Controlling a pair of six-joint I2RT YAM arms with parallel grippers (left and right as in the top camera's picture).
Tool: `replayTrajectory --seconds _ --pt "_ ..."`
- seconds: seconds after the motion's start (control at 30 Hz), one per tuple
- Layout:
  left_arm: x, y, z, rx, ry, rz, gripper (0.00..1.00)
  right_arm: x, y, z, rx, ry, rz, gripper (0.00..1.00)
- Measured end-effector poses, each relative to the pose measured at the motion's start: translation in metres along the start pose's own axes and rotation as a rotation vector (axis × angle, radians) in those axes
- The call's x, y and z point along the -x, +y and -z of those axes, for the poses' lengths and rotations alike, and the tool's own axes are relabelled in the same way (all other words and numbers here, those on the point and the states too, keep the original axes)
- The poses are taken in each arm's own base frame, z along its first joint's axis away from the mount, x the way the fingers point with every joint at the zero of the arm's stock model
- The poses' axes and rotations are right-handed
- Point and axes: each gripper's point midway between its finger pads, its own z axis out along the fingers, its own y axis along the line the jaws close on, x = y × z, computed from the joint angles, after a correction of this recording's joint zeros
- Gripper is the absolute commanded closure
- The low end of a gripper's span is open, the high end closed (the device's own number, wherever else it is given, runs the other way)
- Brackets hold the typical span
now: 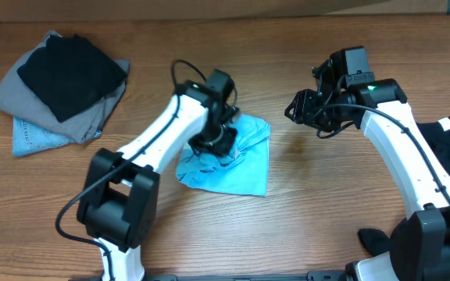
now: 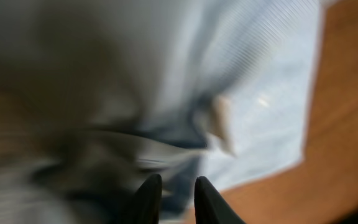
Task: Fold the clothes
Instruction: 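Tuck and smooth the shirt's top fabric with the left gripper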
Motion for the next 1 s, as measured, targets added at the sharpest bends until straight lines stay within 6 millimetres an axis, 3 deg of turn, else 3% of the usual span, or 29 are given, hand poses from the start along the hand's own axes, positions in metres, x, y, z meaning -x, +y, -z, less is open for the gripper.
replayTrajectory --seconds 0.13,0.3,0.33,0.47,0.63,1.0 --pt "0.01 0.023 0.012 0.054 -0.034 0.049 0.63 0.0 0.0 0.0 -0.002 0.0 0.0 0.49" --pt "0.009 0.036 0.01 0.104 -0.035 0.069 0.63 0.0 0.0 0.0 -0.002 -0.001 0.0 0.49" --pt "0.008 0.038 0.008 0.107 -0.032 0.069 0.66 0.0 0.0 0.0 -0.002 -0.001 0.0 0.49" --pt "-0.003 0.039 -0.003 0.098 0.0 0.081 0.96 0.001 0.0 0.0 -0.002 -0.002 0.001 0.49" --pt "0.0 0.016 -0.005 -0.034 -0.006 0.072 0.96 0.001 0.0 0.0 -0.001 -0.004 0.002 0.49" --pt "-0.014 -0.066 -0.007 -0.286 0.047 -0.037 0.96 0.002 -0.002 0.0 -0.014 -0.009 0.002 0.48"
